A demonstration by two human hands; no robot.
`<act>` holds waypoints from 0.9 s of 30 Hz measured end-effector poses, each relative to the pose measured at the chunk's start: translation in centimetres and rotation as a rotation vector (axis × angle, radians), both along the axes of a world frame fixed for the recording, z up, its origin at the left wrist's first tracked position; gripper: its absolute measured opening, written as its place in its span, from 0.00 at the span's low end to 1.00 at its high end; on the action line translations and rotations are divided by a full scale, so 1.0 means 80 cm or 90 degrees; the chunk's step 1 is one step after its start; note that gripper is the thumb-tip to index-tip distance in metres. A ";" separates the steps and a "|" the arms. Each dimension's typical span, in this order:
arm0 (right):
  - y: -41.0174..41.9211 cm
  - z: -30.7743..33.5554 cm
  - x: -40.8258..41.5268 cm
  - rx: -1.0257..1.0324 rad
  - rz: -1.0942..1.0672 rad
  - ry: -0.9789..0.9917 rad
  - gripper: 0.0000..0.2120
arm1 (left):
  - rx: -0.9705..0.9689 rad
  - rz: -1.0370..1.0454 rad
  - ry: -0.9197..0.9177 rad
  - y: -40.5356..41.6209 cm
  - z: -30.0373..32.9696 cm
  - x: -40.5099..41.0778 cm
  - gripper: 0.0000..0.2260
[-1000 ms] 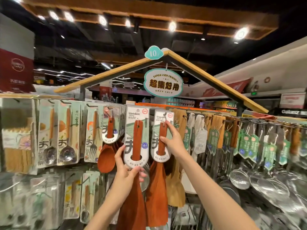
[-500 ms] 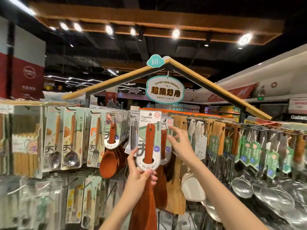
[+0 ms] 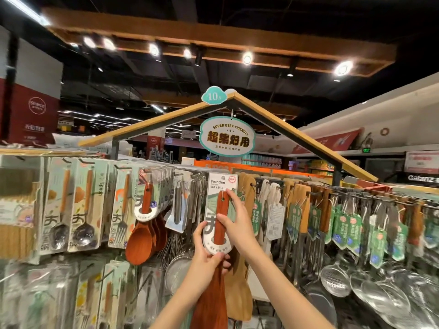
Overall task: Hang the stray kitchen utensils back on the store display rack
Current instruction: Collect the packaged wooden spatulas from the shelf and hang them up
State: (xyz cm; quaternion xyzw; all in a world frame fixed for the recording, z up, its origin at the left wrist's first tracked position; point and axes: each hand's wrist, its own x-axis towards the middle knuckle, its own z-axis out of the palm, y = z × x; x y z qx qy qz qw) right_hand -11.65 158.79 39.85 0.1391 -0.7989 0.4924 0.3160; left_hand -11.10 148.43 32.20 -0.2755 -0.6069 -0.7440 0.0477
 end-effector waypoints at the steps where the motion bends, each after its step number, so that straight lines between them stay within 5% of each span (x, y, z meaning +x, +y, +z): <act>1: 0.000 -0.002 -0.003 -0.001 -0.007 0.004 0.30 | -0.011 0.010 0.007 0.000 0.000 -0.002 0.33; 14: 0.008 -0.010 -0.029 0.011 -0.069 -0.035 0.30 | -0.072 0.093 0.048 0.015 -0.012 -0.033 0.28; 20: 0.012 -0.018 -0.054 0.094 -0.152 -0.039 0.33 | -0.125 0.052 -0.002 0.022 0.002 -0.058 0.32; 27: 0.011 -0.029 -0.073 0.197 -0.260 -0.038 0.39 | -0.154 0.149 0.012 0.029 -0.002 -0.087 0.37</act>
